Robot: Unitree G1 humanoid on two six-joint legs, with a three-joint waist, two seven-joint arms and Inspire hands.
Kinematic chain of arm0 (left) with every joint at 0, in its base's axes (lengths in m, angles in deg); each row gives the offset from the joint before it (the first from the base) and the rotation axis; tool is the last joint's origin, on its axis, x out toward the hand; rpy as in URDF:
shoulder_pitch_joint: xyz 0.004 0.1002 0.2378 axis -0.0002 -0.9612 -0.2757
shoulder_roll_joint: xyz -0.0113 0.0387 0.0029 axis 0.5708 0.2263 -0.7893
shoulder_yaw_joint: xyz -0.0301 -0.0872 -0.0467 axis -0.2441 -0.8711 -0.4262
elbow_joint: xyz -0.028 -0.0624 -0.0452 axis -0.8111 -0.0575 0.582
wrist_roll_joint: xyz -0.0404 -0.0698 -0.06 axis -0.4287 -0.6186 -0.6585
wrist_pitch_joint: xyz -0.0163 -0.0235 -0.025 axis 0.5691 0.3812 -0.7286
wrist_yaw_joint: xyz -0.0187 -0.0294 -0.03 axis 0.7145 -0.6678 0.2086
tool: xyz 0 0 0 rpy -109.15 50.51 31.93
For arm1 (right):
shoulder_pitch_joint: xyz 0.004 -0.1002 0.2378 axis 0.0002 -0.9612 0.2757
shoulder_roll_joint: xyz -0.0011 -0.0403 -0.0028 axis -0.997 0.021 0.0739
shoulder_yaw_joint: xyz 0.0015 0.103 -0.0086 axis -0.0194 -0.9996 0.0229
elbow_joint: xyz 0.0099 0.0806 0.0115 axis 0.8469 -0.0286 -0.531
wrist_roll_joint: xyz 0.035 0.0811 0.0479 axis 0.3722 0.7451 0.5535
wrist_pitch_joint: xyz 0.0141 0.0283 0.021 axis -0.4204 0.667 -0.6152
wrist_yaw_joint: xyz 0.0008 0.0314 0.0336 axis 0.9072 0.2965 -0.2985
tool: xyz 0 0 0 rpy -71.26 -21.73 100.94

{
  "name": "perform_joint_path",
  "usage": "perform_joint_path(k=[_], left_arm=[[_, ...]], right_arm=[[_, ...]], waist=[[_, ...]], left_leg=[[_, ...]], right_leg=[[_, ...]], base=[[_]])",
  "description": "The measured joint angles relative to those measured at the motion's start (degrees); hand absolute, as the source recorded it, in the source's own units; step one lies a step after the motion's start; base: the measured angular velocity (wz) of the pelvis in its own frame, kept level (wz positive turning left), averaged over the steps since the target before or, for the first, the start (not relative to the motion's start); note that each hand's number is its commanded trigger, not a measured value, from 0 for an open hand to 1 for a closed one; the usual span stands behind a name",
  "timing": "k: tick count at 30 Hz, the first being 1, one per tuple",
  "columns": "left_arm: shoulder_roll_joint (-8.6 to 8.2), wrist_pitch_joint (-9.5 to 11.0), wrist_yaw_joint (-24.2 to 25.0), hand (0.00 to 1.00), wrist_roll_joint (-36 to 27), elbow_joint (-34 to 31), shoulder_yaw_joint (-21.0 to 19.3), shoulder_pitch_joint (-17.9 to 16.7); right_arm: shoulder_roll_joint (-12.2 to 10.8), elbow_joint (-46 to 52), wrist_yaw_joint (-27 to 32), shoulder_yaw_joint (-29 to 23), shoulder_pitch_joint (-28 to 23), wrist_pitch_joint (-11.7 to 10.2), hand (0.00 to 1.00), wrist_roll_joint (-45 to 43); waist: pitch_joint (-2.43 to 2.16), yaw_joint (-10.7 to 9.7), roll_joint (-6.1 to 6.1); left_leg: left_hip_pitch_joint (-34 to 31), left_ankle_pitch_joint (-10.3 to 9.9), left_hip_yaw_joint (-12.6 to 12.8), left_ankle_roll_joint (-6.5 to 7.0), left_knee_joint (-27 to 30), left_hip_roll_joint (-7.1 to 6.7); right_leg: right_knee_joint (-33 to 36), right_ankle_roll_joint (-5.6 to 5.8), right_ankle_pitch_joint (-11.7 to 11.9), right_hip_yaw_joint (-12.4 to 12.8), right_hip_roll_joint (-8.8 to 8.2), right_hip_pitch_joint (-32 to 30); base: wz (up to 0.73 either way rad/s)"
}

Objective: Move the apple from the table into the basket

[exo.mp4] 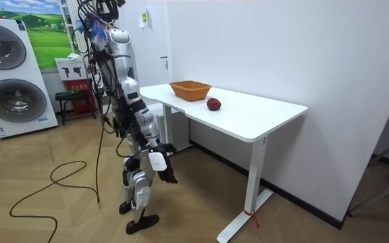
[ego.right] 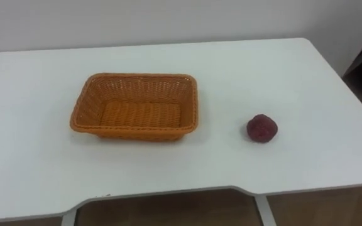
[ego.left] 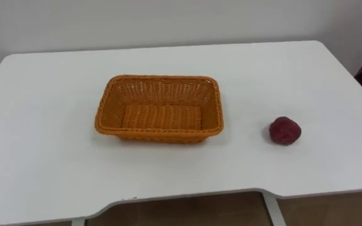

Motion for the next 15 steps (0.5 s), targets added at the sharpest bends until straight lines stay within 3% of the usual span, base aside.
perform_joint_path(k=[2,5,8,12,15], left_arm=[[0.4,0.6,-1.3,0.0,-0.1,-1.0,-1.4,-0.3],[0.55,1.8,-2.8,0.0,-0.1,-1.4,-1.8,-0.7],[0.63,2.1,-3.8,0.0,-0.1,-1.9,-1.9,-1.0],[0.71,2.3,-4.8,0.0,0.0,-2.5,-2.6,-1.0],[0.76,2.9,-4.9,0.0,0.0,-2.3,-3.4,-1.1]], right_arm=[[0.7,4.3,3.8,-3.5,0.3,-1.8,0.0,6.6],[1.1,9.2,8.8,-7.9,1.5,-3.3,0.0,9.3],[1.5,12.6,13.1,-9.4,1.7,-5.0,0.0,10.2],[1.7,18.1,19.4,-11.9,1.8,-5.4,0.0,10.6],[1.7,26.5,25.0,-12.2,1.8,-7.4,0.0,10.0]], waist=[[-0.01,-0.9,0.18],[-0.22,-1.6,0.45],[-0.65,-1.7,0.35],[-0.72,-1.7,0.25],[-0.7,-1.6,0.14]], left_leg=[[-0.1,-0.1,0.3,0.11,-0.1,-0.03],[-0.1,-0.1,0.8,0.13,-0.2,-0.14],[-0.1,-0.1,1.4,0.13,-0.2,-0.16],[-0.2,-0.1,1.3,0.14,-0.1,-0.21],[-0.2,0.0,1.3,0.15,-0.1,-0.29]], right_leg=[[0.1,0.06,0.0,0.0,0.02,-0.3],[0.1,0.16,0.1,0.1,0.05,-0.5],[0.9,0.18,0.1,0.7,0.07,-1.0],[0.9,0.2,0.1,1.1,0.17,-1.0],[1.0,0.2,0.1,1.2,0.18,-1.0]], base=[[-0.06],[-0.08],[-0.11],[-0.01],[0.0]])
